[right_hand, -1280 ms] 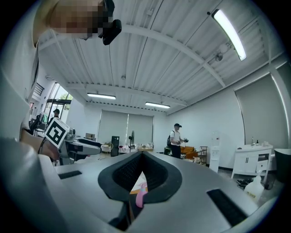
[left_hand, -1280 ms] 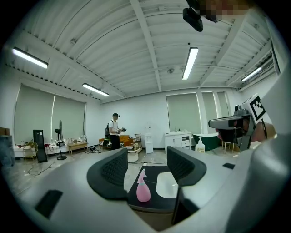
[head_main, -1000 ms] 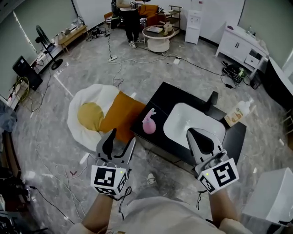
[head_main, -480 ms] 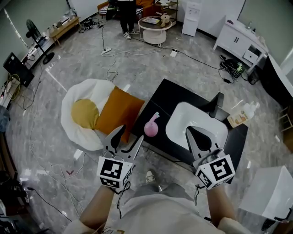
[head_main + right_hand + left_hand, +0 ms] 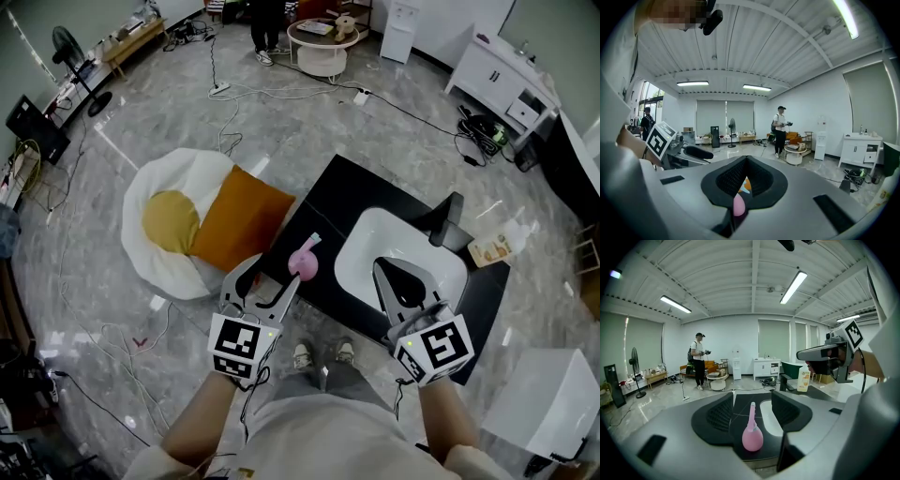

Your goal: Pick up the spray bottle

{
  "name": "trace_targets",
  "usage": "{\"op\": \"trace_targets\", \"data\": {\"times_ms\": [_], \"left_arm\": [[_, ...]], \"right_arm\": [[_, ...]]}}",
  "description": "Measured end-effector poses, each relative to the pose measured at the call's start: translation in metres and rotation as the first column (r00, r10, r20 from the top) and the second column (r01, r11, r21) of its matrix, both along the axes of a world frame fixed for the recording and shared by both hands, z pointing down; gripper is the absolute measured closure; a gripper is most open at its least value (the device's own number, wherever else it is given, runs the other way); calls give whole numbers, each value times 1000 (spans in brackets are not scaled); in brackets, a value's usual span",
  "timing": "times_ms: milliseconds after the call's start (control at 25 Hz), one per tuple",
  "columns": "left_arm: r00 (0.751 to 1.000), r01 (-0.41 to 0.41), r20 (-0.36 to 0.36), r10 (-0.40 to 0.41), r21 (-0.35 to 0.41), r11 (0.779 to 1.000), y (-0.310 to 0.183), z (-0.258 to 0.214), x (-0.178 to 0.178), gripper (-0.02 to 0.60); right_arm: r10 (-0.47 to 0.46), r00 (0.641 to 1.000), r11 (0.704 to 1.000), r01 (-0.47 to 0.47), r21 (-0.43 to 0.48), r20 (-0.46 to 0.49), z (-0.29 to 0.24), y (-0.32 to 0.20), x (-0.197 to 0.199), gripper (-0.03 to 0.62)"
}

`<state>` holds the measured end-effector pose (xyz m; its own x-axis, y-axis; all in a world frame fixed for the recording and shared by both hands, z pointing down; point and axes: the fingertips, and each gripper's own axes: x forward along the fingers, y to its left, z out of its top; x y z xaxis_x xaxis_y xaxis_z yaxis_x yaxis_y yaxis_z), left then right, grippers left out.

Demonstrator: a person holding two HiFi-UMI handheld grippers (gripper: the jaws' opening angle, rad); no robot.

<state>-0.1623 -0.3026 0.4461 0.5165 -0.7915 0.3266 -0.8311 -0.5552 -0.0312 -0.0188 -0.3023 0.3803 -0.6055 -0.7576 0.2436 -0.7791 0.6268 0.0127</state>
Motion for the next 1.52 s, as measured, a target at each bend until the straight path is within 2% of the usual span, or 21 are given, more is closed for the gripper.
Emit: {"op": "trace_targets", "data": {"times_ms": [160,400,600,1000,1160,1520], "left_arm": [[999,-20,48,21,-26,999,-10,15,15,311],[996,3,91,1,-45,999,-33,51,30,333],[993,-11,117,25,-120,993,-43,90,40,333],[992,-6,121,36,-236,972,-59,158,52,337],[991,5,132,28,-245,970,-59,169,53,407],[990,24,140,14,-267,963,-50,177,47,430]], "right_arm": [[-53,998,999,53,-3,-21,6,-10,3,566],[-91,996,994,91,-61,-3,33,-23,6,566],[-106,994,988,106,-113,14,58,-32,8,566],[-103,995,979,102,-177,0,94,-44,18,566],[-104,995,975,104,-198,9,104,-44,18,566],[-94,995,967,98,-234,31,111,-32,18,566]]}}
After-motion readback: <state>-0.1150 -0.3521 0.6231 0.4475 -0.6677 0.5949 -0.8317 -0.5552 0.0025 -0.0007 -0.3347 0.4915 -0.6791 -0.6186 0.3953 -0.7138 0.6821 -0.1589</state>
